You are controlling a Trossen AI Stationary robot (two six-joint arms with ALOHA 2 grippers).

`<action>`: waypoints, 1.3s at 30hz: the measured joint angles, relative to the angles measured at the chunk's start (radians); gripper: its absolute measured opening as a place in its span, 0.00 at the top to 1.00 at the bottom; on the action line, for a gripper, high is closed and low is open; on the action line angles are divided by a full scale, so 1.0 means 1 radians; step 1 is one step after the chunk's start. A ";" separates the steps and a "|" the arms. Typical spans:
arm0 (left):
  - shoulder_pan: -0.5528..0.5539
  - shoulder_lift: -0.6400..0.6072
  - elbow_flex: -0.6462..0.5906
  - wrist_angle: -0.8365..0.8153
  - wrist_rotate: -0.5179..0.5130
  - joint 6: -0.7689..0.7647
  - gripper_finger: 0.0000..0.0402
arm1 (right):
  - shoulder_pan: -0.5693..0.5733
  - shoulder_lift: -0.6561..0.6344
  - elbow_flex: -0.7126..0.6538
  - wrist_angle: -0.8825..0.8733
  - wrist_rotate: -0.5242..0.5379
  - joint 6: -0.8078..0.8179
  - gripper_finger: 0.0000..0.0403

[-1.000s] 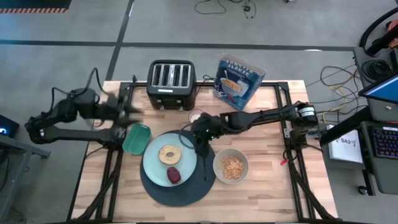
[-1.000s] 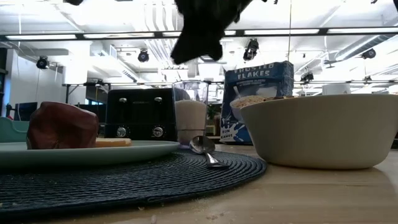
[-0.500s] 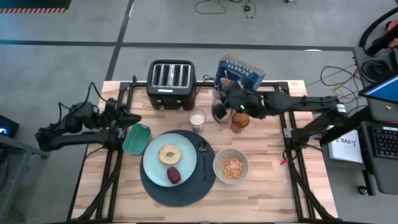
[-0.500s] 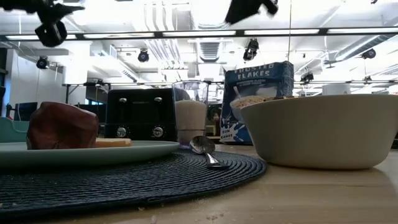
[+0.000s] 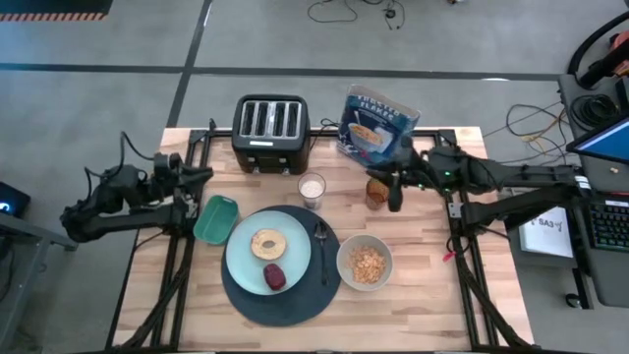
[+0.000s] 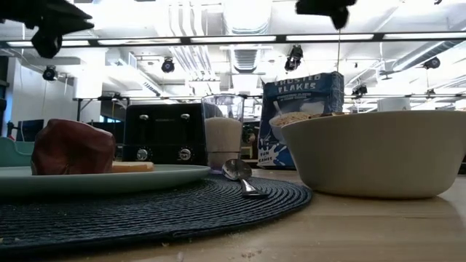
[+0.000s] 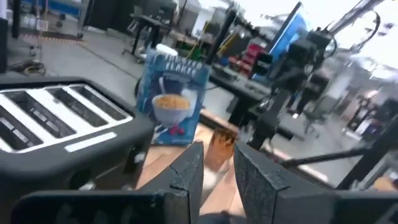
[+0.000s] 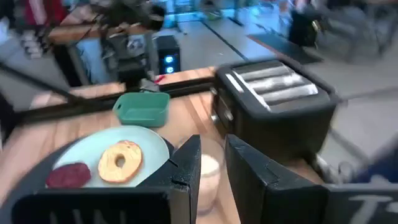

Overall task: Arrange a breakfast setting
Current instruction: Return to Home Position

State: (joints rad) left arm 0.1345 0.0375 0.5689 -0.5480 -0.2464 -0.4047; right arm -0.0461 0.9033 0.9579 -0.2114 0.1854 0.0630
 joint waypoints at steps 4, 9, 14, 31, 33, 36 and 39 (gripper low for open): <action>0.000 -0.001 0.000 -0.057 -0.023 0.016 0.82 | 0.002 -0.113 -0.113 -0.007 -0.032 -0.017 0.84; 0.000 -0.036 -0.019 -0.035 0.054 0.104 0.82 | -0.002 -0.280 -0.270 0.061 -0.069 -0.087 0.84; 0.000 -0.038 -0.034 0.021 0.065 0.184 0.82 | -0.002 -0.440 -0.410 0.157 -0.090 -0.098 0.84; 0.000 -0.038 -0.481 0.585 0.102 0.133 0.82 | -0.003 -0.902 -0.731 0.223 -0.089 -0.161 0.84; 0.000 -0.036 -0.557 0.653 0.117 0.107 0.82 | -0.003 -0.895 -0.755 0.245 -0.095 -0.183 0.84; -0.001 -0.018 -0.542 0.544 0.157 0.083 0.82 | -0.002 -0.874 -0.822 0.319 -0.135 -0.189 0.84; -0.001 0.017 -0.549 0.551 0.192 0.147 0.82 | -0.002 -0.878 -0.917 0.433 -0.173 -0.197 0.84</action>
State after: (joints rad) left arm 0.1333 0.0545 0.0199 0.0033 -0.0547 -0.2572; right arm -0.0483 0.0249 0.0413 0.2214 0.0125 -0.1339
